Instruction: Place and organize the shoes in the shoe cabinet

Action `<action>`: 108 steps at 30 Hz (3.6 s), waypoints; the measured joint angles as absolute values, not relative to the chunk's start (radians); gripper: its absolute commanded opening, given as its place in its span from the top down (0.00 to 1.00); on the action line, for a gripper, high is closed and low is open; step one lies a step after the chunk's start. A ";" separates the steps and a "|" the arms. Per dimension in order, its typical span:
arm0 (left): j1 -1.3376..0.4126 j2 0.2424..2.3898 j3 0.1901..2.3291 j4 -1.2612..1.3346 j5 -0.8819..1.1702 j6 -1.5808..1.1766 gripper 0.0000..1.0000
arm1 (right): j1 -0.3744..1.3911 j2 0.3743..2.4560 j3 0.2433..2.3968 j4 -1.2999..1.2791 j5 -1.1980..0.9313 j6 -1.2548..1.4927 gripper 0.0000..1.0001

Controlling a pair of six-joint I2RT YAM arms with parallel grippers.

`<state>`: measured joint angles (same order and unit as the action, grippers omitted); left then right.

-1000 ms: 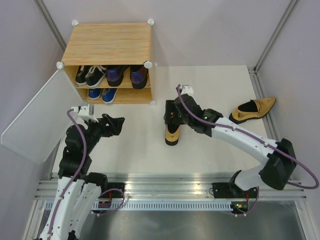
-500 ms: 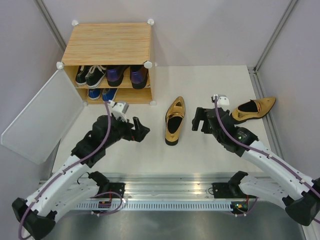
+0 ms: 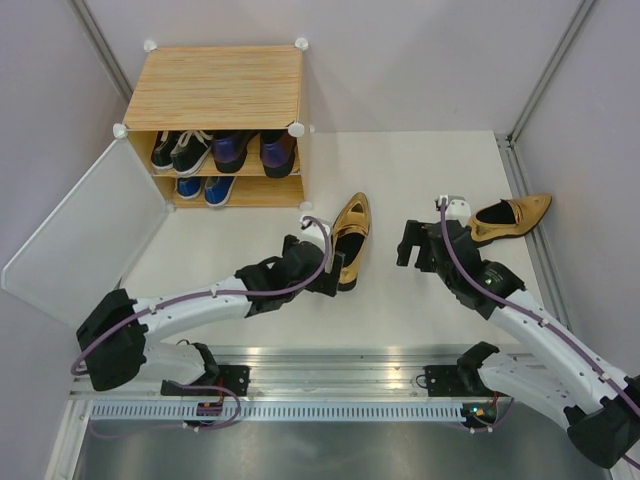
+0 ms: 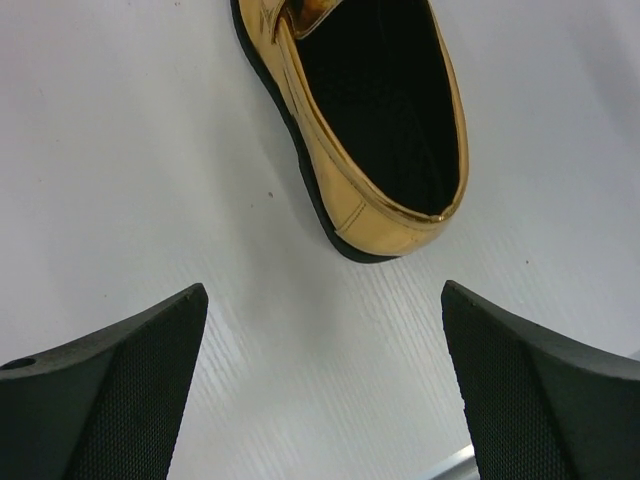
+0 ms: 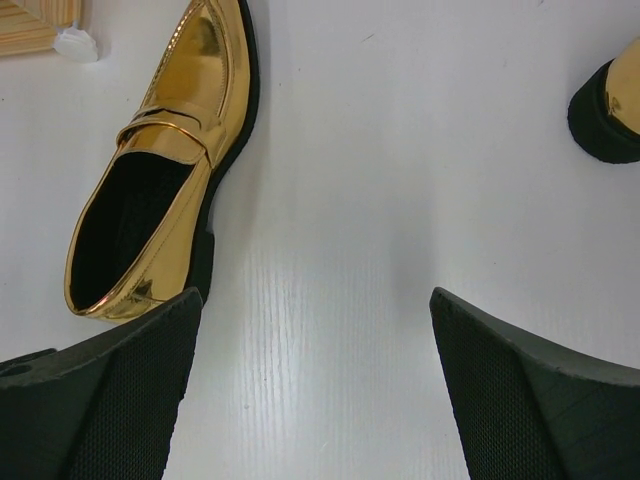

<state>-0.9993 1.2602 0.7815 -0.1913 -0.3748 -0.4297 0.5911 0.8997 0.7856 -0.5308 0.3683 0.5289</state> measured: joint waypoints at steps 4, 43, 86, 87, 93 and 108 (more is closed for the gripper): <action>-1.000 1.387 0.832 -0.141 -0.389 -0.430 0.01 | 0.580 0.893 0.785 -0.529 0.359 0.522 0.02; -0.944 1.893 1.214 -0.221 -0.339 -0.570 0.30 | 0.559 0.835 0.754 -0.486 0.288 0.508 0.02; -0.841 1.433 0.784 -0.328 -0.367 -0.563 0.98 | 0.559 0.727 0.727 -0.486 0.294 0.512 0.02; -0.823 1.406 0.766 -0.341 -0.366 -0.564 0.98 | 0.559 0.727 0.727 -0.486 0.294 0.512 0.02; -0.680 1.264 0.670 -0.389 -0.366 -0.580 0.98 | 0.559 0.727 0.727 -0.486 0.294 0.512 0.02; -0.627 1.118 0.604 -0.439 -0.482 -0.641 0.98 | 0.559 0.744 0.727 -0.482 0.293 0.512 0.02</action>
<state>-0.6273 1.1179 0.6044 -0.4389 -0.4816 -0.6407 0.5587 0.7441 0.7269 -0.4816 0.2932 0.5117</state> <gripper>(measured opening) 0.716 0.982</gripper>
